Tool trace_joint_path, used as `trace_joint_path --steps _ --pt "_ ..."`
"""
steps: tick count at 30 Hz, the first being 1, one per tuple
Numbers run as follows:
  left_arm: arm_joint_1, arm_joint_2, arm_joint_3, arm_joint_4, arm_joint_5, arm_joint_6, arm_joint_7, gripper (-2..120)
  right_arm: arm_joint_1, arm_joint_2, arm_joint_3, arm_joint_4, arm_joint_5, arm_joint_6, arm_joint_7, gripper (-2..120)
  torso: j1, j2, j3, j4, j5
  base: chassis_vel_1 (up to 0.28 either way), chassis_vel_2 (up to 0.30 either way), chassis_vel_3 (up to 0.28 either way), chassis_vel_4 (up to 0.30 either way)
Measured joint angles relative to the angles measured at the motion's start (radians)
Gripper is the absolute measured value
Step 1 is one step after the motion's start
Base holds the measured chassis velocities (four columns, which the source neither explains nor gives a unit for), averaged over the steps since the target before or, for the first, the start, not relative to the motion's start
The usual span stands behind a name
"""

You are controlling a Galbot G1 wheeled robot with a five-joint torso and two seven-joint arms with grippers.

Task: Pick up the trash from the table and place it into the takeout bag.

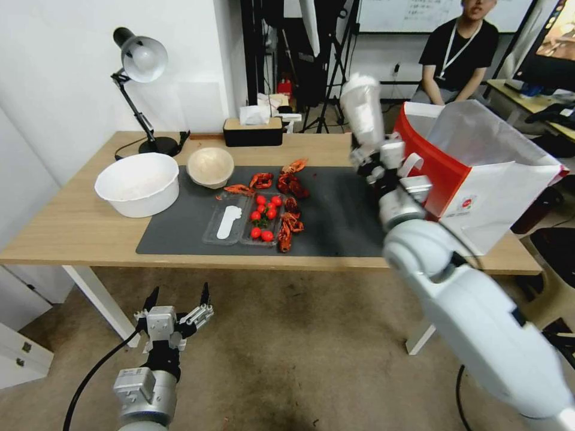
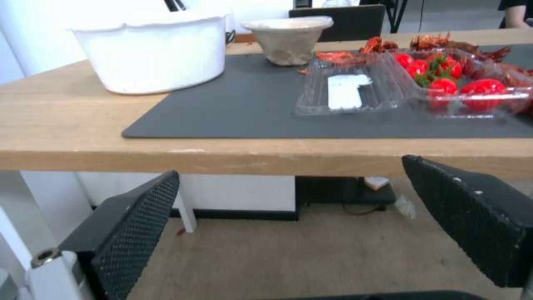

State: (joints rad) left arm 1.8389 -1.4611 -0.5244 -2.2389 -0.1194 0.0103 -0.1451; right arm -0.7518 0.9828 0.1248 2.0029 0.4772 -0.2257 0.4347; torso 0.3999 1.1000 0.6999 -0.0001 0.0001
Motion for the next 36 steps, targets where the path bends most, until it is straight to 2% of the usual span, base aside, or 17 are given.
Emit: trace_joint_path --steps 7,11,13,15,17,21,25,27,28,29,36 --pt "0.000 -0.003 0.000 0.009 0.003 -0.007 0.000 100 -0.025 -0.050 0.088 0.076 0.015 0.001 -0.005 54 0.000 0.000 0.000 0.0000 -0.0001 0.000 0.000 0.000 0.000" --pt "-0.002 -0.005 0.003 0.017 0.004 -0.011 0.000 100 -0.091 -0.111 0.221 0.150 0.068 -0.059 0.077 54 0.000 0.000 0.000 0.0001 0.0001 0.000 0.000 0.000 0.000" --pt "-0.007 -0.004 0.011 0.023 0.007 -0.012 0.000 100 -0.191 -0.146 0.352 0.186 0.099 -0.100 0.108 54 0.000 0.000 0.000 -0.0002 0.0001 0.000 0.000 0.000 0.000" --pt "-0.008 -0.003 0.012 0.023 0.007 -0.012 0.000 100 -0.201 -0.150 0.364 0.188 0.105 -0.104 0.111 54 0.000 0.000 0.000 -0.0003 0.0001 0.000 0.000 0.000 0.000" --pt "-0.010 0.002 0.016 0.024 0.007 -0.012 0.001 100 -0.261 -0.168 0.426 0.184 0.157 -0.120 0.125 54 0.000 0.000 0.000 -0.0001 0.0001 0.000 0.000 0.000 0.000" --pt "-0.009 0.003 0.018 0.024 0.009 -0.011 0.011 100 -0.276 -0.172 0.451 0.170 0.182 -0.127 0.125 63 0.000 0.000 0.000 0.0001 0.0000 0.000 0.000 0.000 0.000" --pt "0.001 0.007 0.019 0.013 0.011 -0.011 0.014 100 -0.276 -0.170 0.464 0.158 0.188 -0.130 0.125 82 0.000 0.000 0.000 0.0002 -0.0001 0.000 0.000 0.000 0.000" --pt "0.001 0.007 0.018 0.012 0.011 -0.011 0.014 100 -0.276 -0.170 0.464 0.157 0.188 -0.130 0.124 84 0.000 0.000 0.000 0.0001 -0.0001 0.000 0.000 0.000 0.000" --pt "0.003 0.008 0.017 0.008 0.011 -0.011 0.014 100 -0.276 -0.169 0.465 0.157 0.188 -0.129 0.122 92 0.000 0.000 0.000 0.0001 -0.0001 0.000 0.000 0.000 0.000" --pt "0.004 0.008 0.016 0.006 0.011 -0.011 0.014 100 -0.276 -0.168 0.464 0.159 0.189 -0.127 0.120 96 0.000 0.000 0.000 0.0001 -0.0001 0.000 0.000 0.000 0.000" --pt "0.010 0.007 0.016 0.002 0.011 -0.013 0.014 100 -0.260 -0.165 0.448 0.184 0.227 -0.084 0.113 100 0.000 0.000 0.000 0.0000 -0.0002 0.000 0.000 0.000 0.000"
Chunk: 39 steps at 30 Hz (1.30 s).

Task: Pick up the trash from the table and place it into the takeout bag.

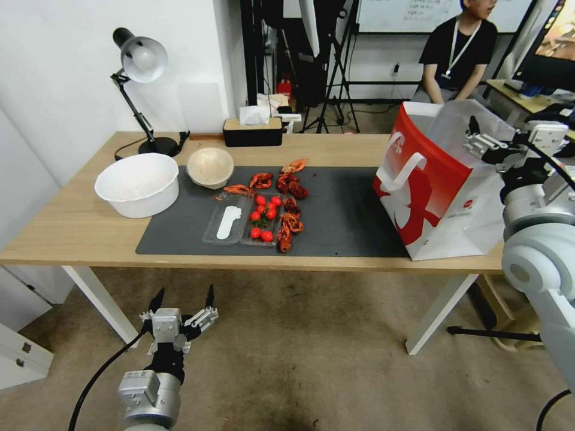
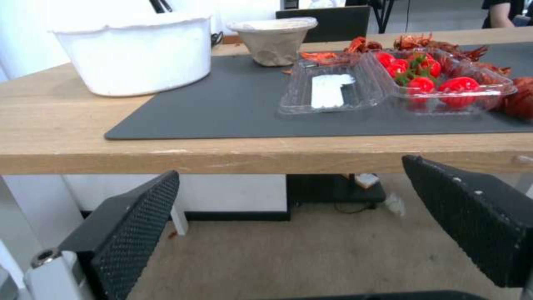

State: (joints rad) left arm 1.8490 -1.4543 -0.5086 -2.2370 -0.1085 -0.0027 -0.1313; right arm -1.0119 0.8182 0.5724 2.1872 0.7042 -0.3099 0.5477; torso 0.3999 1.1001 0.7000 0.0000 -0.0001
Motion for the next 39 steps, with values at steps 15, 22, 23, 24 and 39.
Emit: trace_joint_path --steps 15,22,23,24,39 --pt "-0.006 -0.008 -0.001 0.005 0.000 -0.004 0.001 100 -0.143 0.062 -0.108 0.119 0.076 0.126 -0.194 100 0.000 0.000 0.000 -0.0002 0.0000 0.000 0.000 0.000 0.000" --pt "-0.015 -0.007 -0.002 0.016 -0.005 -0.009 0.001 100 -0.211 0.079 -0.127 0.131 -0.066 0.196 -0.296 100 0.000 0.000 0.000 0.0000 0.0000 0.000 0.000 0.000 0.000" --pt "-0.015 -0.007 -0.002 0.016 -0.005 -0.009 0.001 100 -0.211 0.079 -0.127 0.131 -0.066 0.196 -0.296 100 0.000 0.000 0.000 0.0000 0.0000 0.000 0.000 0.000 0.000" --pt "-0.016 -0.007 -0.002 0.017 -0.006 -0.009 0.001 100 -0.218 0.078 -0.129 0.131 -0.076 0.198 -0.299 100 0.000 0.000 0.000 0.0001 0.0000 0.000 0.000 0.000 0.000" --pt "-0.035 0.006 -0.006 0.028 -0.036 -0.018 0.001 100 -0.513 0.283 -0.148 0.048 -0.330 0.452 -0.330 100 0.000 0.000 0.000 0.0000 0.0000 0.000 0.000 0.000 0.000"
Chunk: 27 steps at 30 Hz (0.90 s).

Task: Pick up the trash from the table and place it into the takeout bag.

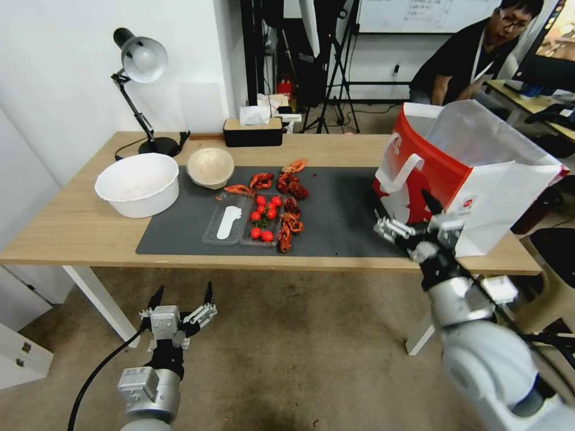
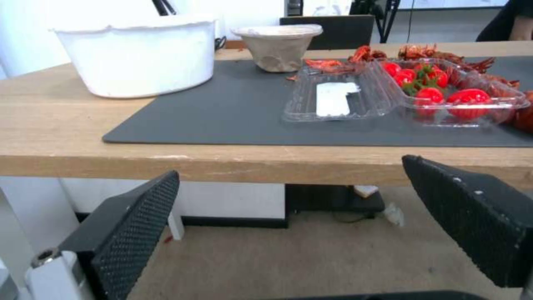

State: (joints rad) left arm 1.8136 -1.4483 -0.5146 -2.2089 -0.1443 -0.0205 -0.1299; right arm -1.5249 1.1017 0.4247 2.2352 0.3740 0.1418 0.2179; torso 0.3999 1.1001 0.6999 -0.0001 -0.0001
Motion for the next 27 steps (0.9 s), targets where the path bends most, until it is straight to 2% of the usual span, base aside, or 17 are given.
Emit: trace_joint_path --steps 3,4,5,8,12,19,27 --pt "-0.001 0.002 0.000 0.000 -0.002 -0.001 0.000 100 -0.027 0.026 -0.002 -0.016 -0.027 0.044 -0.004 100 0.000 0.000 0.000 0.0001 0.0000 0.000 0.000 0.000 0.000" --pt "-0.002 0.006 0.000 0.002 -0.006 -0.002 0.000 100 -0.071 0.061 -0.003 -0.044 -0.059 0.110 -0.010 100 0.000 0.000 0.000 -0.0001 0.0001 0.000 0.000 0.000 0.000" --pt "-0.002 0.006 0.000 0.002 -0.006 -0.002 0.000 100 -0.071 0.061 -0.003 -0.044 -0.059 0.110 -0.010 100 0.000 0.000 0.000 -0.0001 0.0001 0.000 0.000 0.000 0.000" --pt "-0.003 0.012 -0.002 0.003 -0.011 -0.004 0.000 100 -0.118 0.101 -0.003 -0.085 -0.115 0.207 -0.011 100 0.000 0.000 0.000 0.0001 0.0000 0.000 0.000 0.000 0.000" --pt "-0.003 0.013 -0.003 0.005 -0.014 -0.012 0.001 100 -0.165 0.138 -0.011 -0.119 -0.185 0.281 0.011 100 0.000 0.000 0.000 0.0000 0.0000 0.000 0.000 0.000 0.000" --pt "0.002 0.018 -0.005 0.008 -0.018 -0.024 0.003 100 -0.199 0.177 -0.019 -0.171 -0.211 0.336 0.017 100 0.000 0.000 0.000 0.0000 0.0001 0.000 0.000 0.000 0.000" --pt "-0.009 0.018 -0.005 0.016 -0.020 -0.029 0.006 100 -0.199 0.182 -0.020 -0.186 -0.205 0.336 0.018 100 0.000 0.000 0.000 0.0002 0.0000 0.000 0.000 0.000 0.000"
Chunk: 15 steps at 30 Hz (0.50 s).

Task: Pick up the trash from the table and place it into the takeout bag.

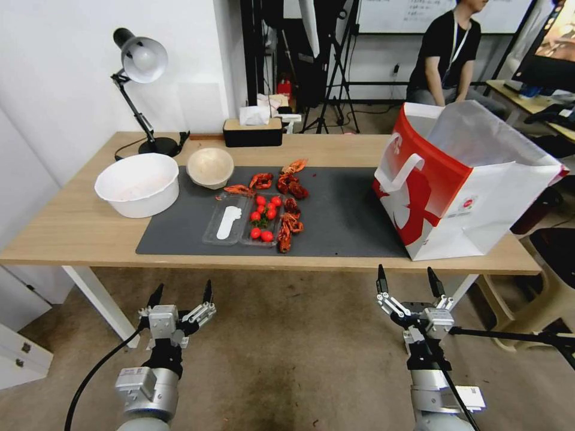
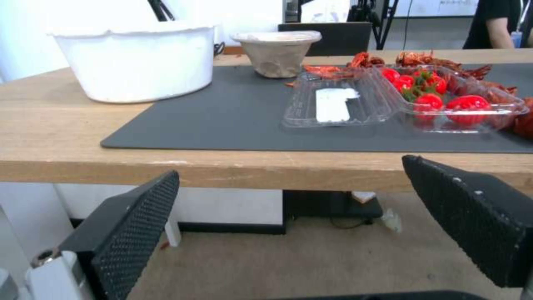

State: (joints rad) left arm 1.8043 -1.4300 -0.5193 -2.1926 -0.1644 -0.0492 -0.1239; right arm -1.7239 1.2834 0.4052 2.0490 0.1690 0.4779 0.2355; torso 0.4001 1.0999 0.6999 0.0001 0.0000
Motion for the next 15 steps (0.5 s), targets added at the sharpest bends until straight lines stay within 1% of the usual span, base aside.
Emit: trace_joint_path --steps 6,9,12,13,14,15 --pt "-0.034 0.010 0.000 0.011 -0.019 -0.012 -0.008 100 -0.002 0.002 -0.006 -0.002 0.002 -0.011 -0.001 100 0.000 0.000 0.000 -0.0001 -0.0001 0.000 0.000 0.000 0.000" --pt "-0.073 0.022 0.000 0.019 -0.053 -0.015 -0.029 100 -0.001 0.001 -0.007 0.005 0.002 -0.029 -0.001 100 0.000 0.000 0.000 0.0000 0.0000 0.000 0.000 0.000 0.000" --pt "-0.095 0.035 0.000 0.023 -0.073 -0.014 -0.033 100 -0.001 0.000 -0.007 0.010 0.002 -0.036 -0.001 100 0.000 0.000 0.000 0.0000 -0.0001 0.000 0.000 0.000 0.000" --pt "-0.134 0.071 0.003 0.028 -0.146 -0.011 -0.041 100 -0.001 0.000 -0.008 0.019 0.002 -0.044 -0.001 100 0.000 0.000 0.000 -0.0002 -0.0001 0.000 0.000 0.000 0.000" --pt "-0.134 0.071 0.003 0.028 -0.146 -0.011 -0.041 100 -0.001 0.000 -0.008 0.019 0.002 -0.044 -0.001 100 0.000 0.000 0.000 -0.0002 -0.0001 0.000 0.000 0.000 0.000" --pt "-0.157 0.089 0.009 0.033 -0.200 -0.013 -0.054 100 -0.001 0.001 -0.008 0.023 0.000 -0.046 0.000 100 0.000 0.000 0.000 0.0000 0.0001 0.000 0.000 0.000 0.000"
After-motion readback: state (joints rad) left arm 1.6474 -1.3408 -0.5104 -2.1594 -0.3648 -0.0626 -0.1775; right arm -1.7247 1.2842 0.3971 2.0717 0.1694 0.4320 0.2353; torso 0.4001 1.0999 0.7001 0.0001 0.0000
